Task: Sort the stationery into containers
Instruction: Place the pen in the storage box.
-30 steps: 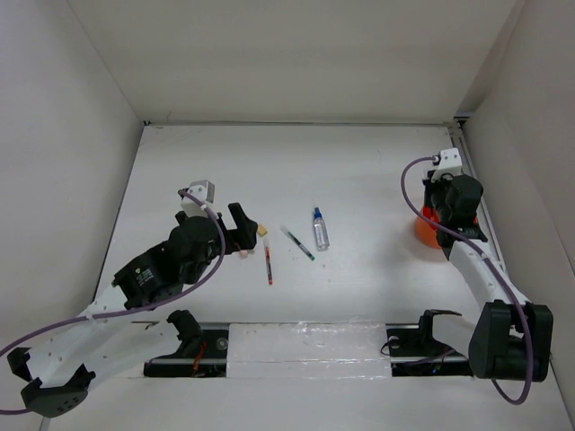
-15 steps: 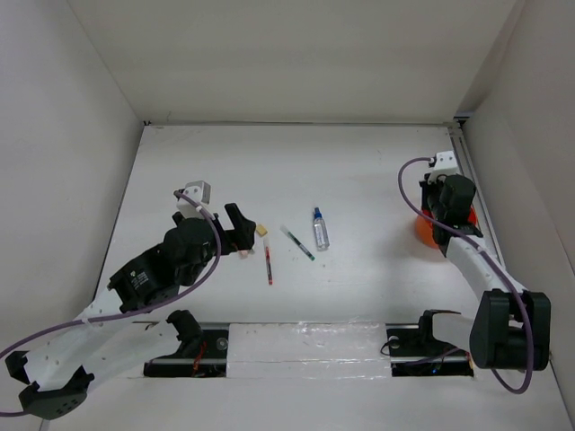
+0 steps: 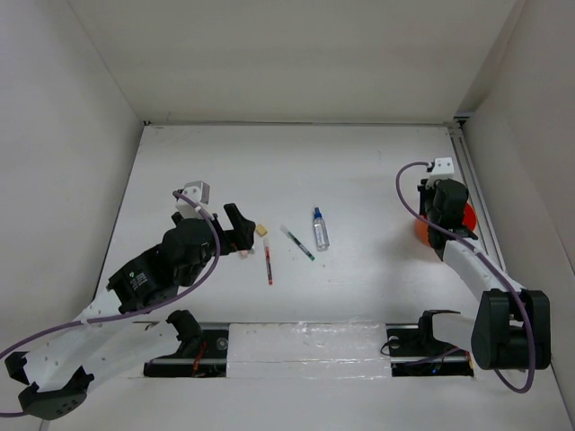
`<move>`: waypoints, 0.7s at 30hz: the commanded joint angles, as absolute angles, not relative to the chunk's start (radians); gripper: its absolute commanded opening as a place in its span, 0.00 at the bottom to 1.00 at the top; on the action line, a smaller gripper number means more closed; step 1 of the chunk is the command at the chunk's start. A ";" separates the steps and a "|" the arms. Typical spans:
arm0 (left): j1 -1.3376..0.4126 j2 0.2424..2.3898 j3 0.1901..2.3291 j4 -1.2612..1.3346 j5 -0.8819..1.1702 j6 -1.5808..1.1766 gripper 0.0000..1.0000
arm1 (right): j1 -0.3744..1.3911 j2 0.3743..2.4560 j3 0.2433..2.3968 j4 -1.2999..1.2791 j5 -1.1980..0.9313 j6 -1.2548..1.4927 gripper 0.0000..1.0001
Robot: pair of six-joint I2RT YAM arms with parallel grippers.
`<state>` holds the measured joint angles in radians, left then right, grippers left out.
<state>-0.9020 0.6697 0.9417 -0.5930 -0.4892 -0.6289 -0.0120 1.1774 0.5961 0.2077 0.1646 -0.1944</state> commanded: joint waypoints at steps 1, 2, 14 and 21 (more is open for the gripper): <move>-0.904 0.660 0.948 -0.563 -0.489 -0.617 1.00 | -0.005 1.151 0.595 0.232 0.204 -0.170 0.31; -0.904 0.660 0.948 -0.563 -0.489 -0.617 1.00 | -0.005 1.150 0.595 0.232 0.204 -0.170 0.34; -0.904 0.660 0.948 -0.563 -0.499 -0.617 1.00 | 0.053 1.009 0.646 0.251 0.180 -0.216 0.64; -0.904 0.733 0.959 -0.604 -0.564 -0.673 1.00 | 0.341 1.060 0.816 0.059 0.287 -0.200 0.80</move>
<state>-0.9020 0.6979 0.9421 -0.5957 -0.5179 -0.6430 0.2310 1.0317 0.7330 0.1440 0.2333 -0.2100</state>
